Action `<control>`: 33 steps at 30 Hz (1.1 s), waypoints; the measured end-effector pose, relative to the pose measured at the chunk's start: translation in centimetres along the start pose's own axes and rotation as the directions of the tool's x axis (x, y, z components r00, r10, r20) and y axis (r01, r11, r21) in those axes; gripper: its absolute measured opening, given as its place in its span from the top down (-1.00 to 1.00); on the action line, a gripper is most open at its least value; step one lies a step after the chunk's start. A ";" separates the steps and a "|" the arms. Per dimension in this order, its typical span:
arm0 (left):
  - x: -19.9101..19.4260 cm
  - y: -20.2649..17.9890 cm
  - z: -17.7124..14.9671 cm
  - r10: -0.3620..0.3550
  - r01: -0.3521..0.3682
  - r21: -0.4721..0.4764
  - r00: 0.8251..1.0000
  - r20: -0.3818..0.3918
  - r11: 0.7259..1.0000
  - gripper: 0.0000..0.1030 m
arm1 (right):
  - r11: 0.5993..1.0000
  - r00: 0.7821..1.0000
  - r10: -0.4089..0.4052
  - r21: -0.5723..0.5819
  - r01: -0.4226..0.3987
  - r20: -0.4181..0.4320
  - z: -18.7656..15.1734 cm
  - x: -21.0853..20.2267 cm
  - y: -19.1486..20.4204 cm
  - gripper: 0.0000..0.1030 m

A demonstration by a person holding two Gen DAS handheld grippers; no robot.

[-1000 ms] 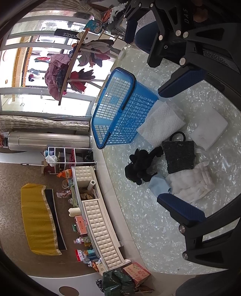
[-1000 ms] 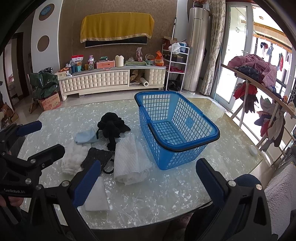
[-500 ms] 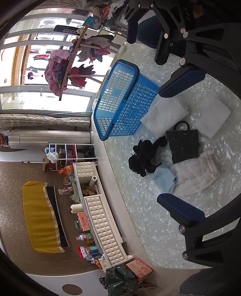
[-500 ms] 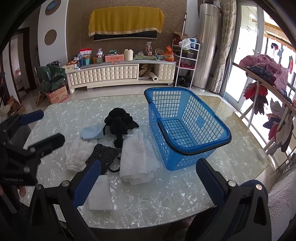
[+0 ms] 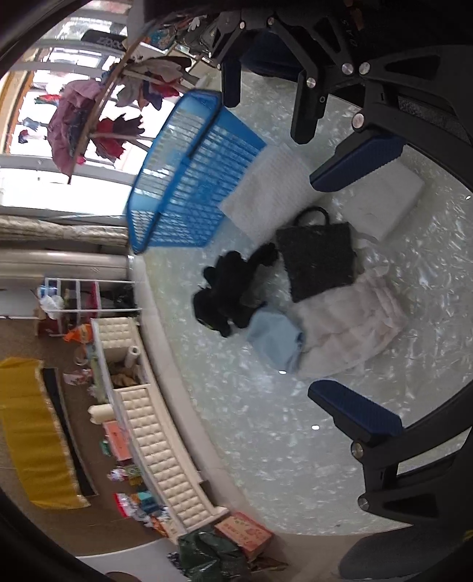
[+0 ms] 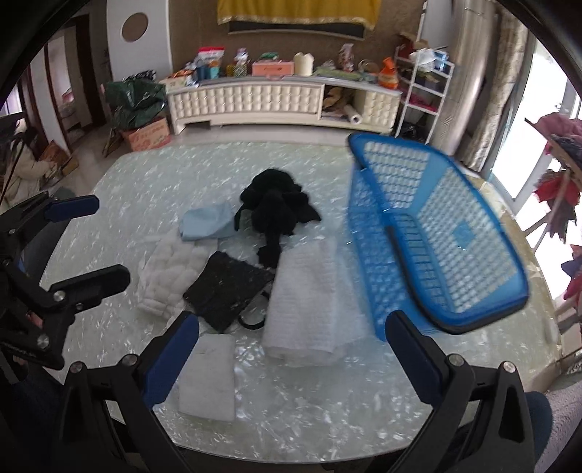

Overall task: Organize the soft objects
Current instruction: 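Lower the left tool to the white fluffy cloth while the right tool lowers to the white quilted towel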

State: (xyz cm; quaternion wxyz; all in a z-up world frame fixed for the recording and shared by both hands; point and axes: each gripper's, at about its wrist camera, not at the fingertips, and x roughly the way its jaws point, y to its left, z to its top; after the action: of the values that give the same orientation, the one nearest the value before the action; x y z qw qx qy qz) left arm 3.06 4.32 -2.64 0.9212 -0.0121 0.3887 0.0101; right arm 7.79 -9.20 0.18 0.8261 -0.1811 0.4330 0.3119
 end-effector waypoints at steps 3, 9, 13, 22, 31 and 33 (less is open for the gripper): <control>1.3 1.0 -0.6 -0.010 0.008 -0.031 0.998 -0.065 0.999 -1.00 | 1.000 0.999 0.018 -0.020 -0.019 -0.034 0.0 1.3 0.5 -0.91; 4.1 2.0 -1.9 -0.001 -0.008 -0.047 0.985 -0.170 0.999 -1.00 | 0.998 0.994 0.051 -0.021 -0.053 -0.096 0.5 3.5 0.5 -0.81; 6.1 3.0 -2.9 0.017 -0.035 -0.069 0.969 -0.247 0.997 -1.00 | 0.998 0.991 0.042 -0.033 -0.047 -0.124 0.7 5.0 0.7 -0.81; 9.1 5.0 -3.9 0.018 -0.075 -0.157 0.941 -0.339 0.985 -1.00 | 1.000 0.976 -0.009 -0.018 0.005 -0.219 0.4 8.4 -0.2 -0.81; 11.9 6.7 -4.4 -0.010 -0.087 -0.222 0.915 -0.403 0.971 -1.00 | 0.999 0.965 -0.029 0.014 0.034 -0.261 0.4 10.4 -1.7 -0.81; 12.6 6.9 -4.5 -0.006 -0.093 -0.219 0.910 -0.414 0.971 -1.00 | 0.999 0.963 -0.039 0.014 0.044 -0.266 0.3 10.8 -1.9 -0.77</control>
State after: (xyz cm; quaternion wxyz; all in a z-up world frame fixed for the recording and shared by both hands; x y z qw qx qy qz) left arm 8.42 11.17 -14.88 0.8102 -0.1137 0.5702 0.0738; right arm 13.93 -6.59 -8.53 0.7686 -0.2222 0.5390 0.2634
